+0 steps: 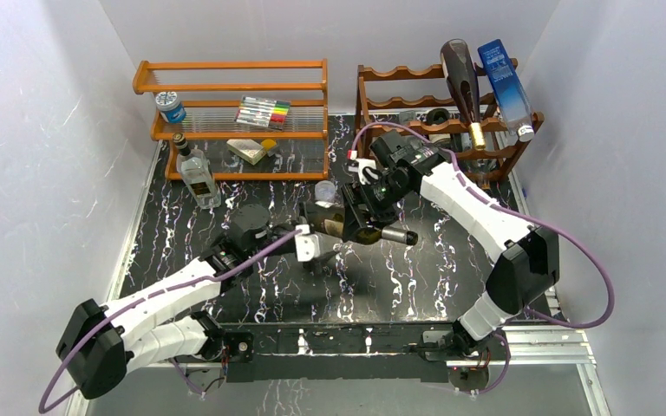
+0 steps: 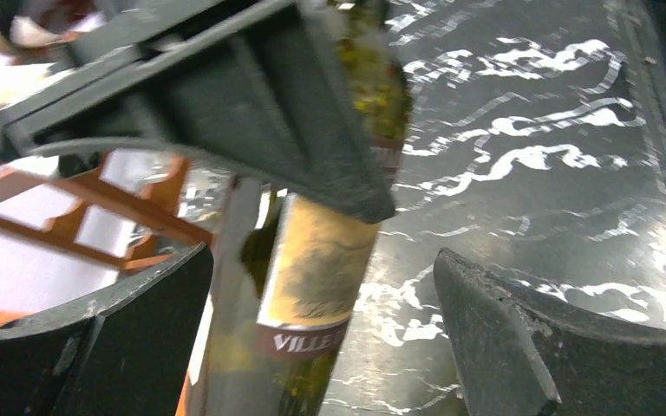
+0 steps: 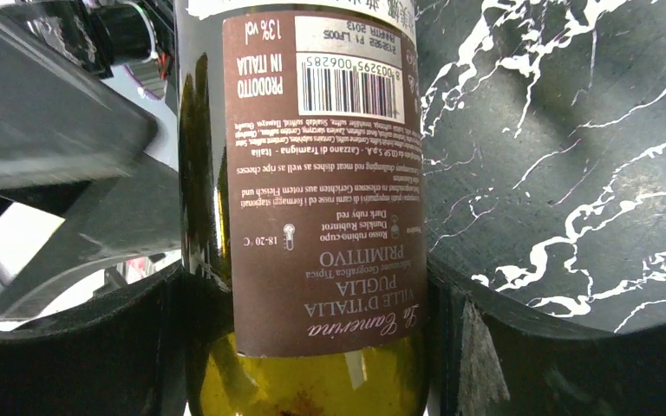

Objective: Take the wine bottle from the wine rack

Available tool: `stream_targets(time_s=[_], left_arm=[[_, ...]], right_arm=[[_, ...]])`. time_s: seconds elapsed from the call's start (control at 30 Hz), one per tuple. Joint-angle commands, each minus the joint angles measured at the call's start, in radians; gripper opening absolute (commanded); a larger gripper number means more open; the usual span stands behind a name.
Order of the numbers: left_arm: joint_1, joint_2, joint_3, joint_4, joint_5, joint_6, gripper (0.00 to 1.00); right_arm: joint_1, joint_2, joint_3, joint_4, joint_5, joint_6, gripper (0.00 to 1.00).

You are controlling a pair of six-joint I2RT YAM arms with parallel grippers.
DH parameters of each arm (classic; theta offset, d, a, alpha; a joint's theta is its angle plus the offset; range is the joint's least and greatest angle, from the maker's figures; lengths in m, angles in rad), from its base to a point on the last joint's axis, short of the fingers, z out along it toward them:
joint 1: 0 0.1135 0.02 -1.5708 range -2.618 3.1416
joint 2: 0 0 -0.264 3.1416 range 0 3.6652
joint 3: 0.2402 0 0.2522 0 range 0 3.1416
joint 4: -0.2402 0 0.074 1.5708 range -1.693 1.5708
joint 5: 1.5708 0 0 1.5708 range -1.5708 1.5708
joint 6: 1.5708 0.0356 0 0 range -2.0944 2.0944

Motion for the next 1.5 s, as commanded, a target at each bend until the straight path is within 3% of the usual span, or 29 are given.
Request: stream_targets(time_s=[0.0,0.17,0.57,0.67,0.77,0.8,1.0,1.27,1.47], left_arm=[[-0.071,0.048,0.044,-0.142,0.042,0.143,0.98],[-0.132,0.082,0.014,-0.062,-0.095,0.153,0.98],[-0.150,0.136,0.034,-0.045,-0.177,0.112,0.96],[-0.153,0.129,0.038,-0.041,-0.188,0.104,0.86],[-0.156,0.123,0.034,-0.022,-0.218,0.098,0.57],[-0.157,0.122,0.030,-0.010,-0.233,0.093,0.52],[-0.162,0.112,0.030,0.007,-0.284,0.076,0.29],[-0.162,0.120,0.031,0.027,-0.315,0.041,0.19],[-0.163,0.154,0.078,0.052,-0.460,-0.093,0.16]], right_arm=[[0.014,-0.018,-0.016,0.056,-0.131,-0.035,0.34],[0.050,0.005,-0.024,0.051,-0.143,-0.048,0.35],[0.079,-0.004,-0.037,0.110,-0.148,-0.002,0.37],[0.082,-0.011,-0.042,0.106,-0.142,-0.002,0.44],[0.082,-0.028,-0.052,0.108,-0.133,-0.001,0.58],[0.081,-0.036,-0.056,0.110,-0.123,0.003,0.63],[0.073,-0.092,-0.078,0.115,-0.021,0.025,0.98],[-0.120,-0.182,-0.061,0.097,-0.020,0.023,0.98],[-0.227,-0.291,-0.065,0.195,0.056,0.040,0.98]])
